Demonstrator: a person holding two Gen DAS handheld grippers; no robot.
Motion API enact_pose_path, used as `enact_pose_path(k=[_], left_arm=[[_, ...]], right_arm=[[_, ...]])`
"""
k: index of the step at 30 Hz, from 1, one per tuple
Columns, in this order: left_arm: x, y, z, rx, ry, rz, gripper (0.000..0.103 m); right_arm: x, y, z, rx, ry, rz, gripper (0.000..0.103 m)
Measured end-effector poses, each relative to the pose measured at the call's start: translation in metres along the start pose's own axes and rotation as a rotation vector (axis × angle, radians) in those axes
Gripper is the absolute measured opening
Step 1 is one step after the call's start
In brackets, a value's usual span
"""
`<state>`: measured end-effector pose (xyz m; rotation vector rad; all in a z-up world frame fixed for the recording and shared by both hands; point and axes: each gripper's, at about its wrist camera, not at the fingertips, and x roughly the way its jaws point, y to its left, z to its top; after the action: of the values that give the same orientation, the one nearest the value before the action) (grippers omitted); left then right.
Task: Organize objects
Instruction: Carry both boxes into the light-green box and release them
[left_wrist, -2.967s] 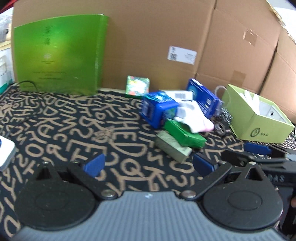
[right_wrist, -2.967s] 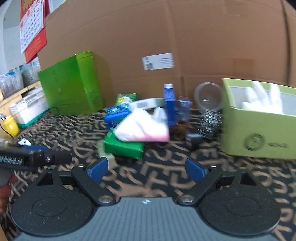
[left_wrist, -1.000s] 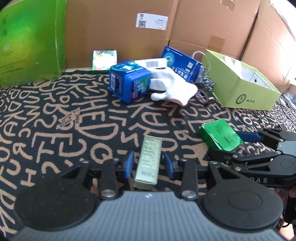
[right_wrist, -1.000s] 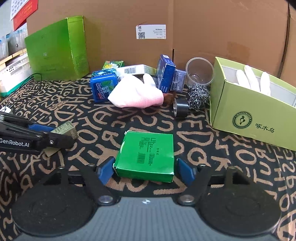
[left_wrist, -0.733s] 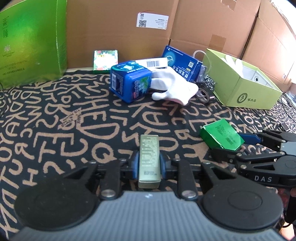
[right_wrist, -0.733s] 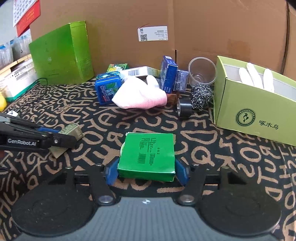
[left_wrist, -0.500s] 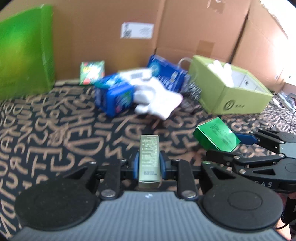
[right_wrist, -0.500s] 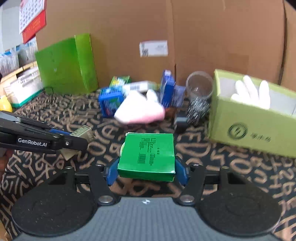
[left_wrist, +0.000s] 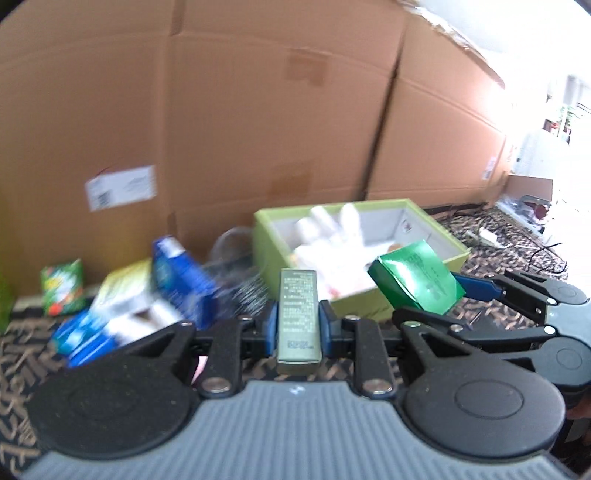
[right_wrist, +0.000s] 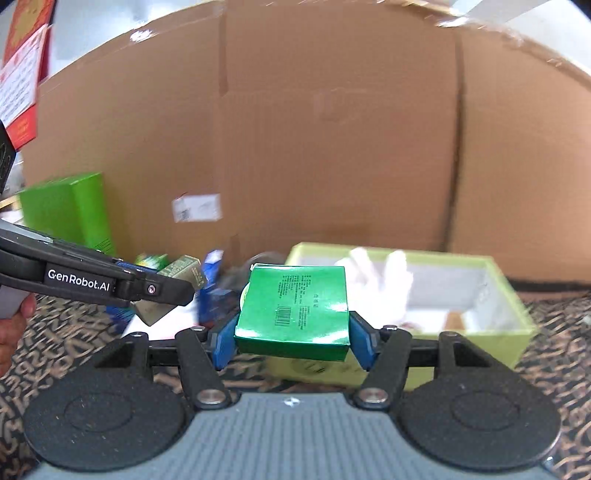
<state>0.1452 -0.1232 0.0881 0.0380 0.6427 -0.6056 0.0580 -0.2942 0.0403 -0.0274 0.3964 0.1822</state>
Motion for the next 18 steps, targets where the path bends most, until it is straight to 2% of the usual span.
enact_pose_path(k=[2,5,8,18], left_arm=[[0.014,-0.013,0.014,0.01,-0.005,-0.015,0.022],[0.039,-0.031,0.032,0.038,-0.011,0.015,0.022],[0.068,-0.039,0.045,0.022,0.014,0.018,0.022],[0.152,-0.04,0.053,0.012,0.107,0.084,0.022]], right_arm=[[0.003,-0.015,0.007,0.011,-0.016,-0.036,0.066],[0.013,-0.038,0.014,0.03,-0.03,-0.088,0.066],[0.029,-0.061,0.019,0.043,-0.024,-0.127,0.066],[0.097,-0.103,0.016,0.013,0.096,-0.169,0.066]])
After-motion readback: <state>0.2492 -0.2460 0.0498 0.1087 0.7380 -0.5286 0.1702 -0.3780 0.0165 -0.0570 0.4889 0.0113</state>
